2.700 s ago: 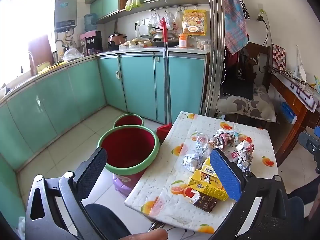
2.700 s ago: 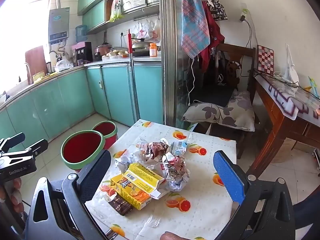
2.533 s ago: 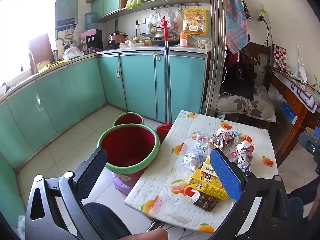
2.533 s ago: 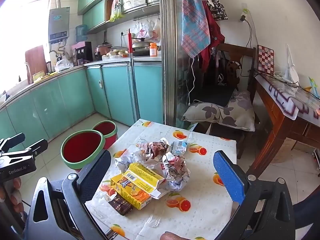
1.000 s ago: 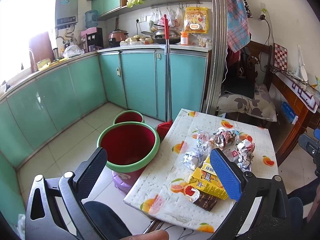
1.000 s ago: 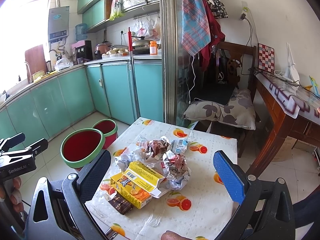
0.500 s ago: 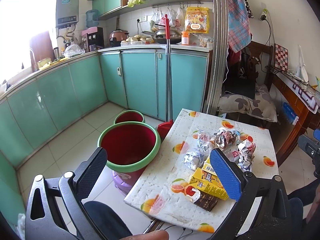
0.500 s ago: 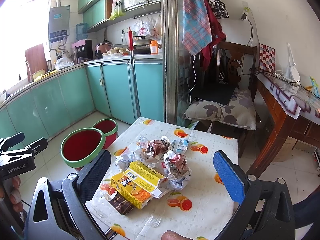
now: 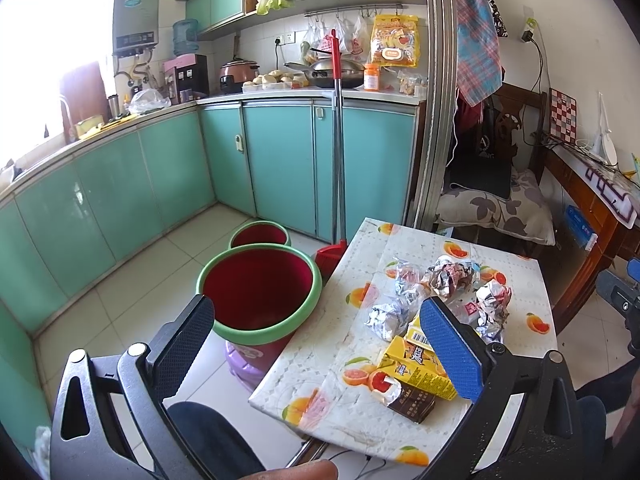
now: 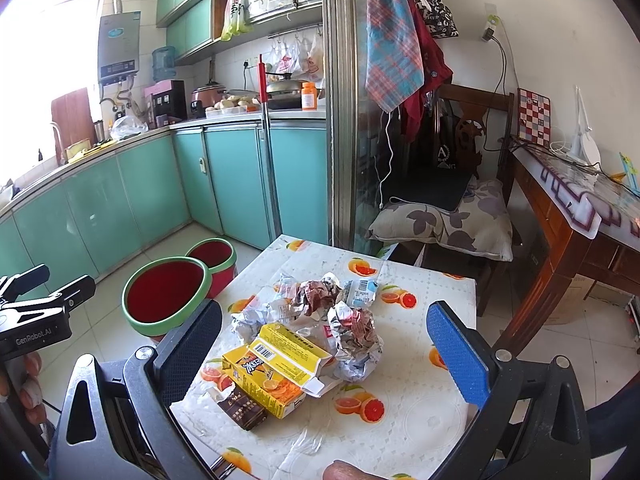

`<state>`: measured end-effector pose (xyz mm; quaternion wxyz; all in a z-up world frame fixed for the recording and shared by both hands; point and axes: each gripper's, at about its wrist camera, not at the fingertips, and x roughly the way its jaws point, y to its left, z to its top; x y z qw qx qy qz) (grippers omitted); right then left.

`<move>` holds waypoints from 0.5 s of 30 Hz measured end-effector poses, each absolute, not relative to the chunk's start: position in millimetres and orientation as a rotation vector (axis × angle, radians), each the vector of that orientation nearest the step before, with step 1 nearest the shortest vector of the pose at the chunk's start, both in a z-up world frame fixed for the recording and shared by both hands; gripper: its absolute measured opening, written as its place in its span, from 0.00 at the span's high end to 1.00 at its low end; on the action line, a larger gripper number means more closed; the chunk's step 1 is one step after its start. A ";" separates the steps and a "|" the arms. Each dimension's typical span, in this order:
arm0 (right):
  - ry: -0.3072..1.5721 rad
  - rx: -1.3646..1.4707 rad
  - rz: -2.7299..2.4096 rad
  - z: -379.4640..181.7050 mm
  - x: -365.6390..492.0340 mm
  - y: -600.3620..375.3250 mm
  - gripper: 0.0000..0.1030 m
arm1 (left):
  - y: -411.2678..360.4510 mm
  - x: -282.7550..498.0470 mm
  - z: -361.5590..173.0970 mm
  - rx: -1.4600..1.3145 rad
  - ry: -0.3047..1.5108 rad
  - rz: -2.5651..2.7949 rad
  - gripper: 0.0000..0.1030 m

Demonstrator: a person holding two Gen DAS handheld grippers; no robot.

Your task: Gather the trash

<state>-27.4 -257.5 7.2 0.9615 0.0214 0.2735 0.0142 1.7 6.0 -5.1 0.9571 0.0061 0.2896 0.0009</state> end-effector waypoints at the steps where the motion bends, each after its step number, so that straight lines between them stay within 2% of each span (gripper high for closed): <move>1: 0.553 0.045 0.028 7.2 -27.7 -257.9 0.00 | 6.4 1.6 -5.0 0.012 0.588 0.002 0.00; 15: 0.560 0.043 0.035 7.2 -25.8 -254.8 0.00 | 7.7 2.7 -2.3 0.011 0.594 0.004 0.00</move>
